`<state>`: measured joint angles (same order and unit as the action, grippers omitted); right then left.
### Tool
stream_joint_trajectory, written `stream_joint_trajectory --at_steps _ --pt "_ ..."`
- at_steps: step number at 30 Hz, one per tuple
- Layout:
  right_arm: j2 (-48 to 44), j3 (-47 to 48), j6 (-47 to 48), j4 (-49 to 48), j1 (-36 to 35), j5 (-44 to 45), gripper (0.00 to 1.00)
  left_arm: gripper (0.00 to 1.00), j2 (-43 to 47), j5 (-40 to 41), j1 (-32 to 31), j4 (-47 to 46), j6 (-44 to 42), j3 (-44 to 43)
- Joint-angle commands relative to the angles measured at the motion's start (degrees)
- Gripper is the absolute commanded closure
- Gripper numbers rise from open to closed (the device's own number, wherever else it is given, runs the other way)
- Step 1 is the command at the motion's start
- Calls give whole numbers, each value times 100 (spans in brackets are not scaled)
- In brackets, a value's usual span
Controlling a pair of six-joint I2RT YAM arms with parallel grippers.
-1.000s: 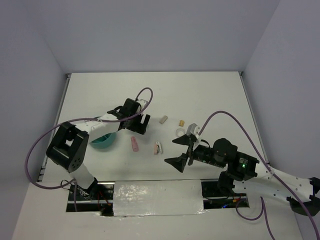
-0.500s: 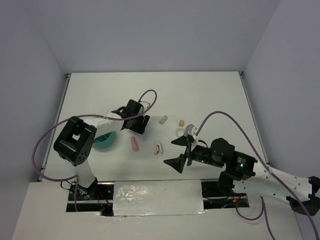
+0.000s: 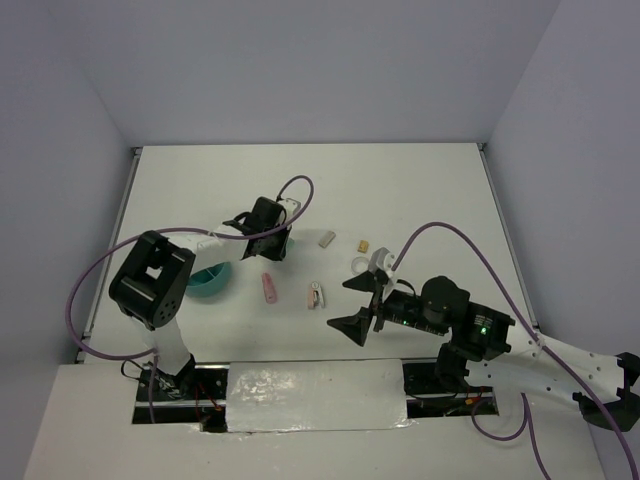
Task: Sort the stationery into containers
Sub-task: Pick up the pen from the center of the board.
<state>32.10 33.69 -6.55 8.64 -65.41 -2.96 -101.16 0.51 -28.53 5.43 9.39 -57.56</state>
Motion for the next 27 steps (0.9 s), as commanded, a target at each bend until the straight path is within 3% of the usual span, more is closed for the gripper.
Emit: stream_joint_trajectory --at_steps 1,2,5,13,19,23,27 --pt "-54 14 -293 -170 19 618 0 100 149 -104 15 -16 142 17" --pt "-98 15 -460 -153 11 1561 0 100 359 -165 15 -112 212 43" --pt "-142 23 -1321 -39 238 2824 0 100 946 -358 15 -445 370 280" --pt "374 348 -2922 -169 1415 2328 0 100 2512 -737 -187 -1087 485 930" --pt "1579 1067 -3125 -838 1434 1448 4 100 3839 -957 -661 -1562 423 1572" --pt "2115 1350 -3238 -1216 1434 1202 6 100 4254 -974 -837 -1528 450 1739" --pt "2739 1605 -3318 -1365 1425 991 15 100 4517 -869 -1101 -1527 432 1836"
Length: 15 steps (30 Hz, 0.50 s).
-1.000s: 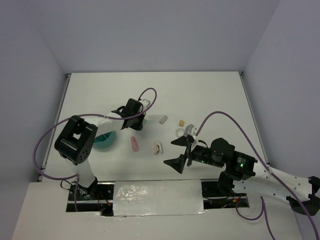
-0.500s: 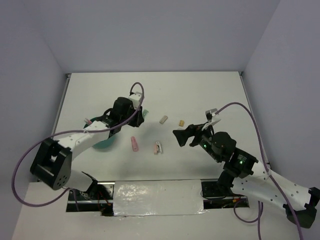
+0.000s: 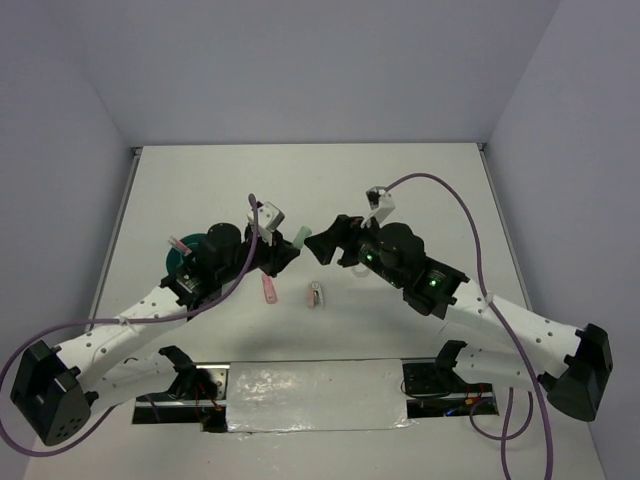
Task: Sort the stationery into containers
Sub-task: Pick up the pen from the center of the board.
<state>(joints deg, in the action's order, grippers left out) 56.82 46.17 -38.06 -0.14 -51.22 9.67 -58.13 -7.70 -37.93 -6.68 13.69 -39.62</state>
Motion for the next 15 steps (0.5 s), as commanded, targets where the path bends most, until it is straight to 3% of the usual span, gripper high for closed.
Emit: stream_joint_trajectory --at_steps 1,15 --pt "355 392 -184 -548 7 -299 19 100 301 -64 -223 -325 2 68" --pt "857 393 -210 -855 -107 -290 57 100 610 -284 -320 -475 81 217"
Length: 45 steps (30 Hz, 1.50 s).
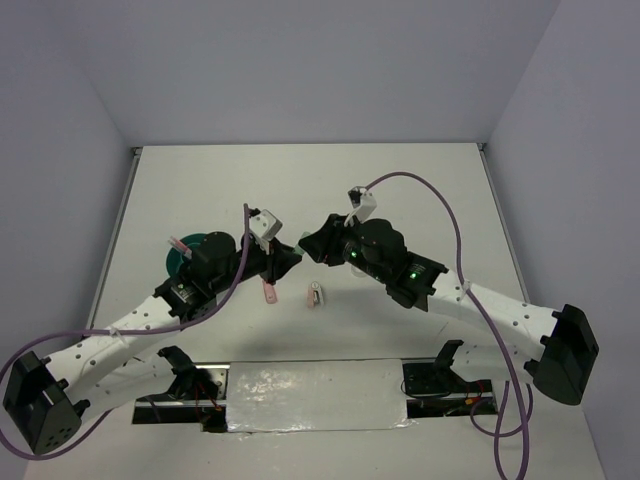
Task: Sort the stationery into containers
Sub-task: Pick up the pen from the center of the board, then place the pen in the storage box.
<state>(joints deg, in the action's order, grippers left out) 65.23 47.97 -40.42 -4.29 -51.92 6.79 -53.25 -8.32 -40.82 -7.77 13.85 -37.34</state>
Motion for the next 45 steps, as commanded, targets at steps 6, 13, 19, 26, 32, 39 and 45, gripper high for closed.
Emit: stream_joint_trajectory --at_steps 6,13,19,26,32,39,45 --pt "165 292 184 -599 -55 -186 62 100 219 -443 -32 -453 101 69" --pt "271 266 350 -888 -64 -336 100 75 368 -259 -49 -182 179 -53" --pt "384 178 1185 -1556 -46 -11 100 1 359 2371 -49 2785 1259 -1580" --pt "1560 1001 2274 -2338 -11 -473 100 1 649 5185 -49 5961 2524 -2883" --pt "3441 2347 2689 -2831 -2 -2293 100 1 1466 6394 -40 5903 2361 -2535" --pt "5164 3999 3084 -2253 -169 -2681 100 1 2696 6351 12 5093 2105 -1909" --pt "6009 5230 3181 -1777 -204 -2867 100 1 3251 6272 12 5075 2096 -1601"
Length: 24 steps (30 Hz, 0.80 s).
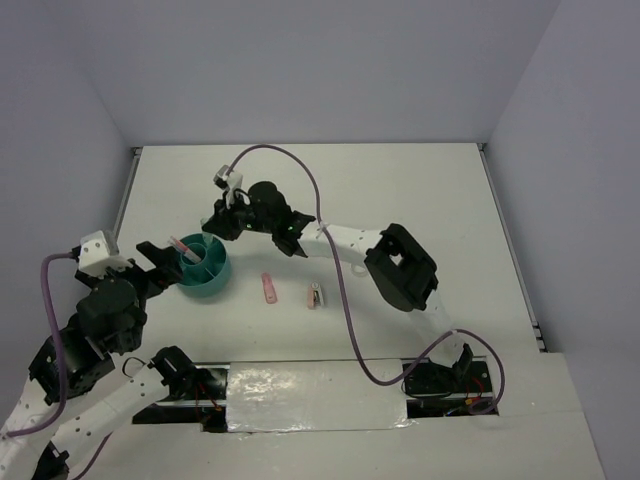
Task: Sort the stationery into containers
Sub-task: Place the pen in the storage box.
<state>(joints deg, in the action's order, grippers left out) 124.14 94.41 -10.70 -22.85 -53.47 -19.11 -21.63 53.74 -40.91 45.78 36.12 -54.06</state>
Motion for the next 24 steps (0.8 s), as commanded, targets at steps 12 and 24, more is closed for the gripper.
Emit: stream_joint_trajectory --at_steps 12,24 --pt "761 1123 446 457 -111 -356 90 1 71 -170 21 -368 -289 115" --pt "-55 650 499 317 -120 -357 42 1 80 -434 30 -535 -422 186"
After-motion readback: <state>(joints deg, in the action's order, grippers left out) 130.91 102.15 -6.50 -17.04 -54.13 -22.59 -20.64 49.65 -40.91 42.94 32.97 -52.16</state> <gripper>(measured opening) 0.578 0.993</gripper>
